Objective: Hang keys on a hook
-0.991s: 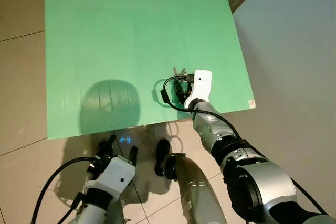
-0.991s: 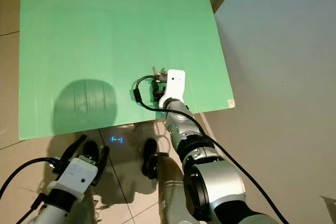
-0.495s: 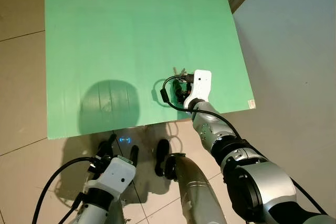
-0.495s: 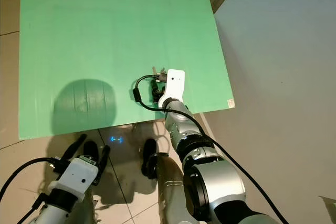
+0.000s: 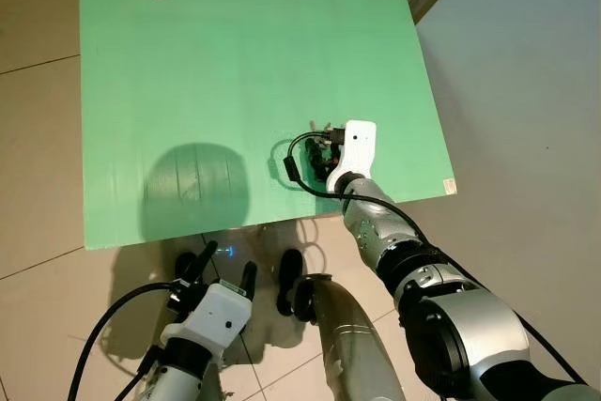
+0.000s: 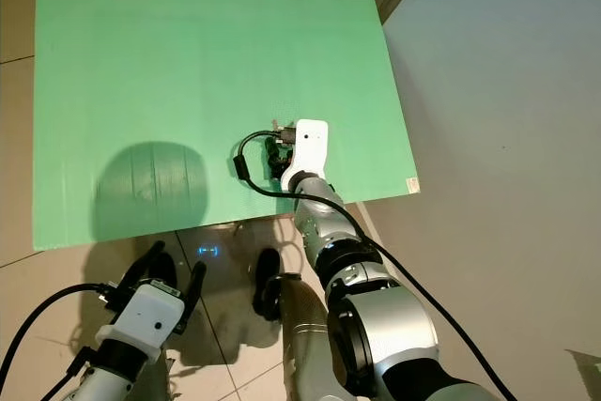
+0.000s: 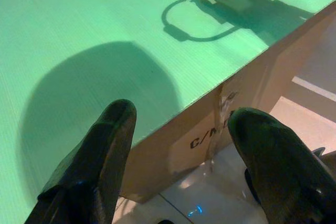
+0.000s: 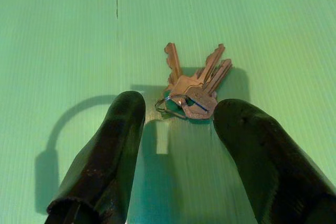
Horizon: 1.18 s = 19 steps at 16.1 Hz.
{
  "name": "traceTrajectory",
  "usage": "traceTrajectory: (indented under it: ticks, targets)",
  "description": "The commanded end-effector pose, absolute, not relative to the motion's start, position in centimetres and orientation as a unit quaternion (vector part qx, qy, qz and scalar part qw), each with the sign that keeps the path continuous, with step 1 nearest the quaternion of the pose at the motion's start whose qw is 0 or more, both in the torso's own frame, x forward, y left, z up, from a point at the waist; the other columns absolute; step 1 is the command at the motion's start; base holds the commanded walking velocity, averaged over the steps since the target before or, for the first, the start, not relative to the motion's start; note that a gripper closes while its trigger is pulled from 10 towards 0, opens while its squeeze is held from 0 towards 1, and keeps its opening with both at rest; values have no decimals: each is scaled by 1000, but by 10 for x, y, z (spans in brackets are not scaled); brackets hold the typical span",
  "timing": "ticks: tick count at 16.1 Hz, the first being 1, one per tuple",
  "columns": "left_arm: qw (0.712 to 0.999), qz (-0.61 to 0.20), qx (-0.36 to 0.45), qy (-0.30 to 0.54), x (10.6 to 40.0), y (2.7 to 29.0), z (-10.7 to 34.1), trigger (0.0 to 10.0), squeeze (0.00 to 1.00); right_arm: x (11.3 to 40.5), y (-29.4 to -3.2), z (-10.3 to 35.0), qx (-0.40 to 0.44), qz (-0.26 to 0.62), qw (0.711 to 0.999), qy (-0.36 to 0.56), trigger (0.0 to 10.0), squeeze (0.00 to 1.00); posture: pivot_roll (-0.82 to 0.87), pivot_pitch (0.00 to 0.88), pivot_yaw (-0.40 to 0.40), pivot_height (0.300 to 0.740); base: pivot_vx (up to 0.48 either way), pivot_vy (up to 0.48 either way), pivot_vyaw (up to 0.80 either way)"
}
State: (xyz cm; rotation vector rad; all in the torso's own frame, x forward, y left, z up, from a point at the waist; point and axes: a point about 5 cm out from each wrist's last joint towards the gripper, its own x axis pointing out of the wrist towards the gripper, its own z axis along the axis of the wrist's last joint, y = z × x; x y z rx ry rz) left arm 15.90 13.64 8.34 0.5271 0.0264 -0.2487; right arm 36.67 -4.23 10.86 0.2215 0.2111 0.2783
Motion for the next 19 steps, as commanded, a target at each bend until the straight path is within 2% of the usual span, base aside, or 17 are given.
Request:
traceTrajectory:
  ticks: [1,6,7,9,14,15,16,17,19]
  targets:
    - [956,-143,253,28,151,128,76,10000,0,333,39,105,167,218,951,141,10000,0,262,510,-295,740,0,0,0]
    - [954,-144,260,24,151,128,78,10000,0,327,36,92,147,216,951,162,10000,0,292,505,-289,740,0,0,0]
    - [954,-142,261,23,152,128,79,10000,0,326,33,88,151,215,950,169,0,0,290,509,-291,740,0,0,0]
    - [954,-141,262,22,152,128,79,10000,0,325,32,83,175,201,944,195,0,0,290,509,-291,740,0,0,0]
    - [956,-143,254,21,156,122,77,10000,0,328,29,87,148,215,951,166,0,0,258,523,-299,740,0,0,0]
    - [958,-142,249,21,161,121,76,10000,0,332,26,91,134,221,954,150,8627,51,240,505,-297,740,0,0,0]
    - [959,-141,246,19,168,120,75,10000,0,336,21,97,127,230,956,127,10000,1000,228,483,-293,740,0,0,0]
    - [959,-141,245,15,173,119,74,10000,0,339,15,98,122,234,958,114,10000,1000,220,463,-292,740,0,0,0]
    - [960,-146,237,0,196,116,76,10000,0,348,-14,100,79,222,969,73,10000,1000,188,359,-271,740,0,0,0]
